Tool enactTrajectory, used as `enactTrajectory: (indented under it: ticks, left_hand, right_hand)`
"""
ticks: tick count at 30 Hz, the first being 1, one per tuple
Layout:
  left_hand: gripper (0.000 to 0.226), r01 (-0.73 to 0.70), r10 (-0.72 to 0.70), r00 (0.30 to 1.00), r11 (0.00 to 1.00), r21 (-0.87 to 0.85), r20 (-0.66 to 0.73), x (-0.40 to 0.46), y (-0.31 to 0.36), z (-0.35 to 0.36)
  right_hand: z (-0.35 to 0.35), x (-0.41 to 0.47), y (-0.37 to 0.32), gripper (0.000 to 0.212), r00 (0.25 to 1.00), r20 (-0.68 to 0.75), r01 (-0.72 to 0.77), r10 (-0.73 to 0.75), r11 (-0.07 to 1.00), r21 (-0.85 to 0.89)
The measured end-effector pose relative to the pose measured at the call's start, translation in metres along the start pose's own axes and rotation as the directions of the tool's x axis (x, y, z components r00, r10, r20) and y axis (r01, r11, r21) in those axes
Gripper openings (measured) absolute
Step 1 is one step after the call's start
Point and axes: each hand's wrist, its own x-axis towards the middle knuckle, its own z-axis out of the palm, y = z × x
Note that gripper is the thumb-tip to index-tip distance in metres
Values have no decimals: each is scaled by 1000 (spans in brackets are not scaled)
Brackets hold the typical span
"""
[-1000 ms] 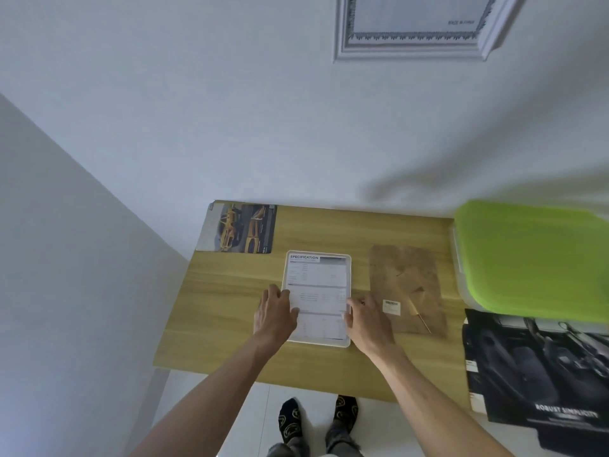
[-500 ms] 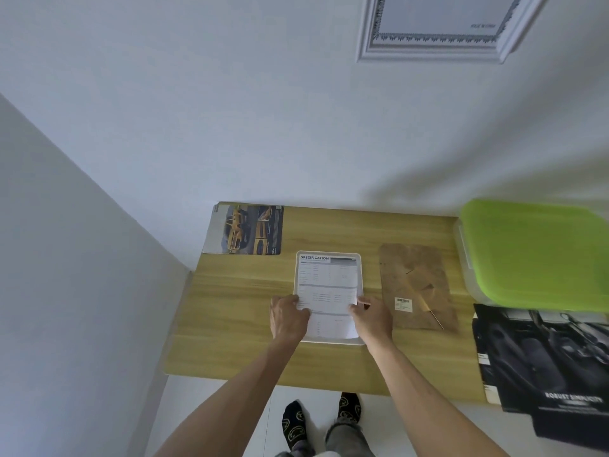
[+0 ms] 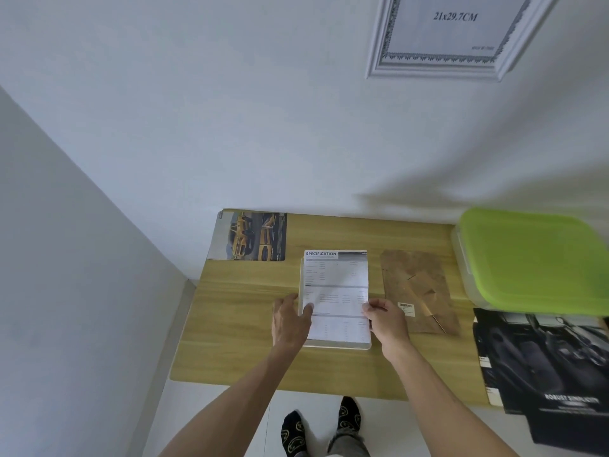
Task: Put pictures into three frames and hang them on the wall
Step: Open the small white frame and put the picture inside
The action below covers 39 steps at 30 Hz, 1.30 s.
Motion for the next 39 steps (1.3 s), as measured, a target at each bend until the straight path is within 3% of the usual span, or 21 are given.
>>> enactTrajectory:
  ticks: [4,7,10,14,23,34,39]
  left_hand:
    - [31,-67,67,998,985,-161,-7,3,8,-8]
    - [11,11,17,996,948,-319,87,7,14,-15]
    - [9,69,2,982,927,-368,190,10,15,-16]
    - [20,93,32,950,921,-379,311,8,19,-12]
    - [34,66,99,884,941,-332,456,-22,53,35]
    - [34,86,71,814,967,-241,577,-103,113,171]
    - [34,93,0,822,986,-135,570,-129,132,233]
  right_hand:
    - [-8,1,-6,8,998,53,-42,38,996,80]
    - [-15,-3,-12,17,995,103,-21,11,996,89]
    - [-26,-5,-13,30,987,157,21,-20,1000,1]
    - [-44,-4,-11,47,977,206,84,-54,987,-136]
    - [-117,0,-5,48,967,252,77,-32,982,-170]
    - [-283,39,30,43,966,244,-1,83,949,-317]
    - [-340,59,49,44,966,227,-32,125,927,-372]
